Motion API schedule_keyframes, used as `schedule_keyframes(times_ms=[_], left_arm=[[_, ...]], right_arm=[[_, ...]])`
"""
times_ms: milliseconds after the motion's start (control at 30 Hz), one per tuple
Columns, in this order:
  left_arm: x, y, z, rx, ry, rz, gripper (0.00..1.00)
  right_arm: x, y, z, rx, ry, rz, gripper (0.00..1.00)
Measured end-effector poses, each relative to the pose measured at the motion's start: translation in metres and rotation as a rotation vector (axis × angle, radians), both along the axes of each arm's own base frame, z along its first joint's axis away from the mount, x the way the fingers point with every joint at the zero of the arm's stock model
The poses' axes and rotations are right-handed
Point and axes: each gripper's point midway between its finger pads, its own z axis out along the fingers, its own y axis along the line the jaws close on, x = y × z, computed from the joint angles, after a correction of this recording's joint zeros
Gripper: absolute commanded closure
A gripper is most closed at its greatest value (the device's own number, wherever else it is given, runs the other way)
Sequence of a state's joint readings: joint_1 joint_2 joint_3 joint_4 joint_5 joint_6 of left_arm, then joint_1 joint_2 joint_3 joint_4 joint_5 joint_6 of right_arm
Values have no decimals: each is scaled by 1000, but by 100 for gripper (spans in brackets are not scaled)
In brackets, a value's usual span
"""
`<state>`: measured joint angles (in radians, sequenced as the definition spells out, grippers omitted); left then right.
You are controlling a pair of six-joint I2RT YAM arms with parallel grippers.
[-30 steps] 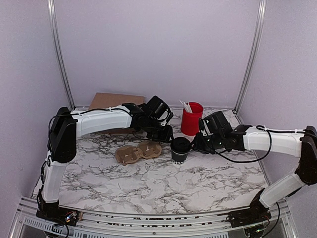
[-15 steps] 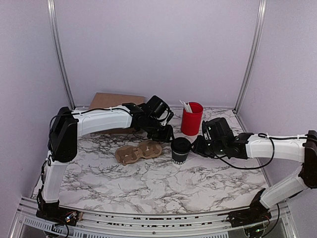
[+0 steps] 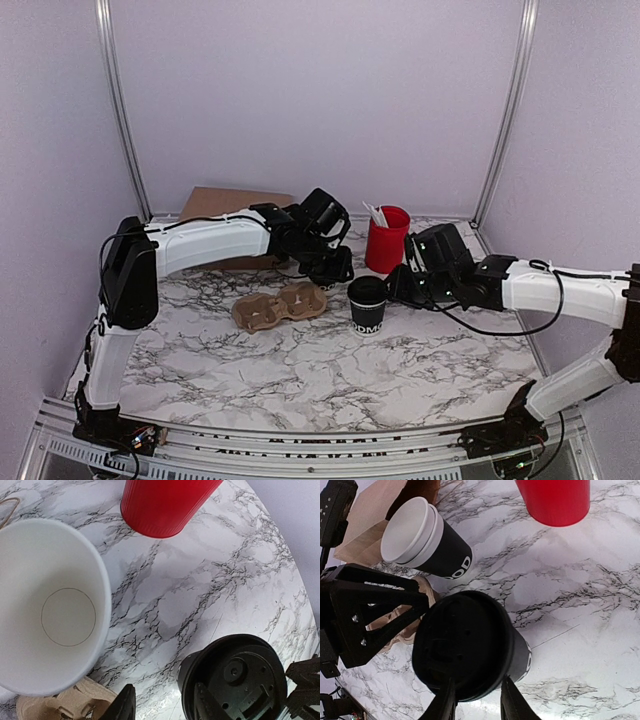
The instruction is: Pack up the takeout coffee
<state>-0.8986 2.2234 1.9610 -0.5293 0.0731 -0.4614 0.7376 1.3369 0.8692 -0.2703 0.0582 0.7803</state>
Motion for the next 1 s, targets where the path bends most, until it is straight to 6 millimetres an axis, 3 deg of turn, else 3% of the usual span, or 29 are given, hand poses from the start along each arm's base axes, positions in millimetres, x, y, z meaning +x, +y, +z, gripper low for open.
schedule_keyframes(times_ms=[133, 300, 667, 800, 1000], left_arm=[[-2, -12, 17, -34, -30, -5, 59], [-9, -15, 21, -33, -41, -11, 59], [-29, 13, 38, -30, -30, -44, 59], [-43, 17, 32, -39, 15, -79, 59], [-59, 20, 7, -37, 89, -106, 59]], right_arm=[[0, -2, 13, 15, -34, 5, 69], [-2, -3, 25, 33, -62, 11, 67], [3, -19, 24, -5, -94, 98, 62], [7, -34, 17, -8, -79, 114, 62], [4, -41, 10, 21, -38, 160, 69]])
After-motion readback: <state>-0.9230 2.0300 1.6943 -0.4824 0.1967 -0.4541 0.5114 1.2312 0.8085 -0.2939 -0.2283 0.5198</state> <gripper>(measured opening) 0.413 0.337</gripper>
